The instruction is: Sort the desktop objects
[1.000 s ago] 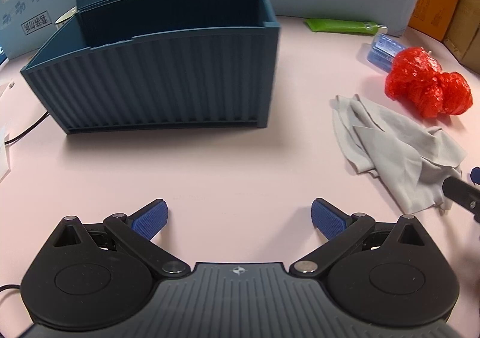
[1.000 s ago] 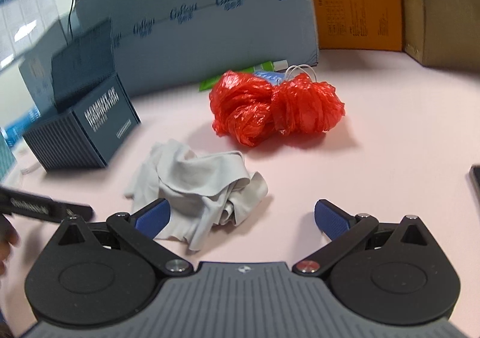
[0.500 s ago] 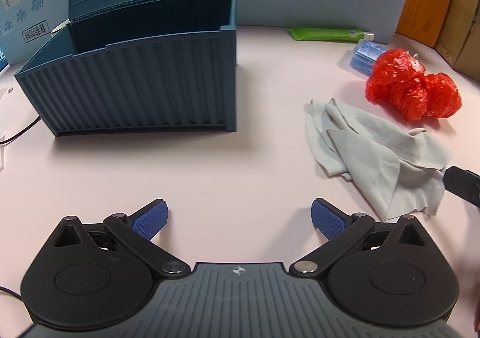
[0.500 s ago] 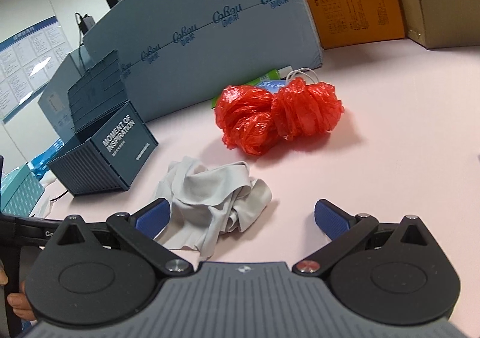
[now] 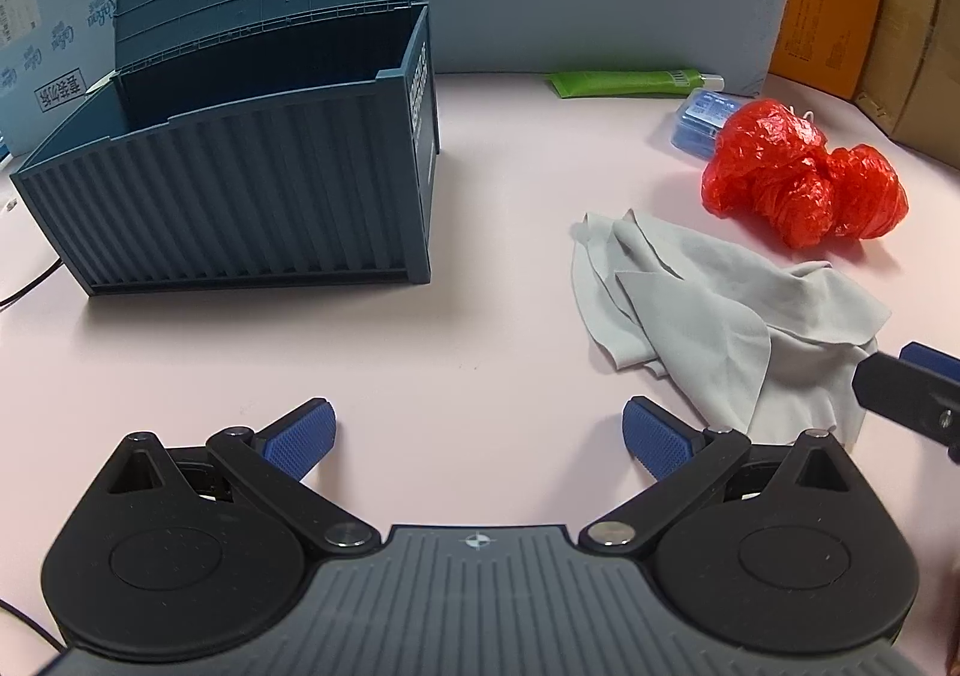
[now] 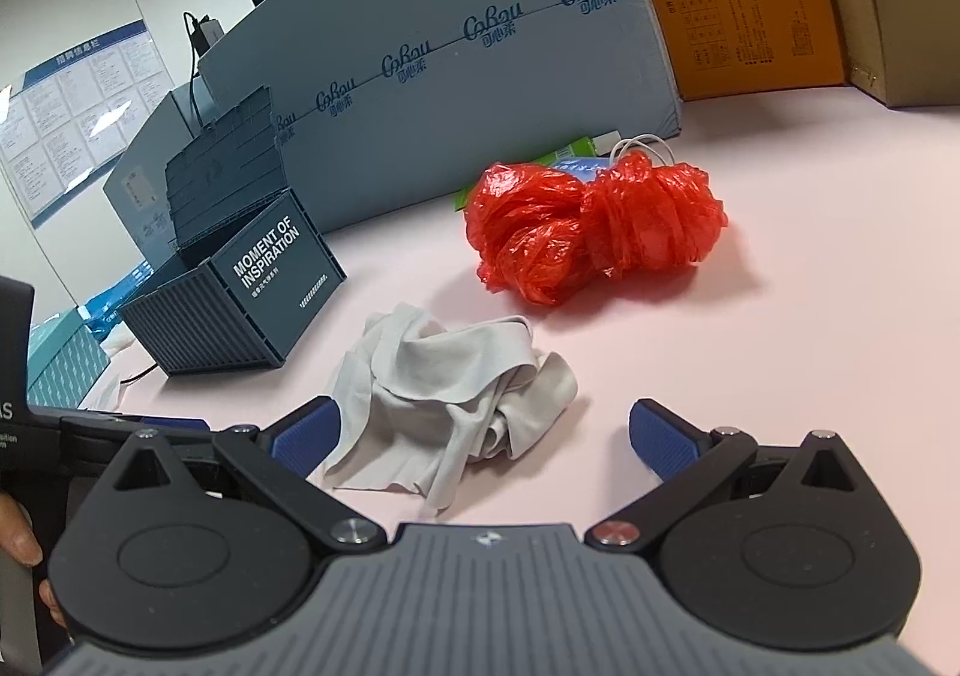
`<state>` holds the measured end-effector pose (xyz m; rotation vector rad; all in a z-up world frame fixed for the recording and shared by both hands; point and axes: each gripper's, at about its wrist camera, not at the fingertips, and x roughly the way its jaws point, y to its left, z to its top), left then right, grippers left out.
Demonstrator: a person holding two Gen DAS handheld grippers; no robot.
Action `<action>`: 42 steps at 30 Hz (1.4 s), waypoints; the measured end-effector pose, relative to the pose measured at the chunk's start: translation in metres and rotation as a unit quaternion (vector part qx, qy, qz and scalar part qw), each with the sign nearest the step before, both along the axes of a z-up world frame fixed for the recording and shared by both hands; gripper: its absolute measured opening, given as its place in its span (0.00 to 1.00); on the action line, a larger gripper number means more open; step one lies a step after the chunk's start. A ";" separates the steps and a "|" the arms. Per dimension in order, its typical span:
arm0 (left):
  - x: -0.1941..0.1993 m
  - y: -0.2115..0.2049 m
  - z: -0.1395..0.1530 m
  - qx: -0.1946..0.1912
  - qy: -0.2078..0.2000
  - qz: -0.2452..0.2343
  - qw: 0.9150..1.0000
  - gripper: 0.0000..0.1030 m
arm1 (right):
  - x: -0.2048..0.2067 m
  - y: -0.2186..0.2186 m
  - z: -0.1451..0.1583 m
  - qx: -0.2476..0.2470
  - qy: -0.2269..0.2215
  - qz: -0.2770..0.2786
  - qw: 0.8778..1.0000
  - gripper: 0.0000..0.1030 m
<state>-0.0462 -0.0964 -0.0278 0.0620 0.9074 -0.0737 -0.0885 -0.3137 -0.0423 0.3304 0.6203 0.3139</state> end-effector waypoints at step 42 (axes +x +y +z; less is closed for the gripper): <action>-0.021 0.006 -0.014 -0.021 -0.095 -0.001 0.995 1.00 | -0.010 -0.051 -0.002 -0.080 0.018 -0.085 0.993 1.00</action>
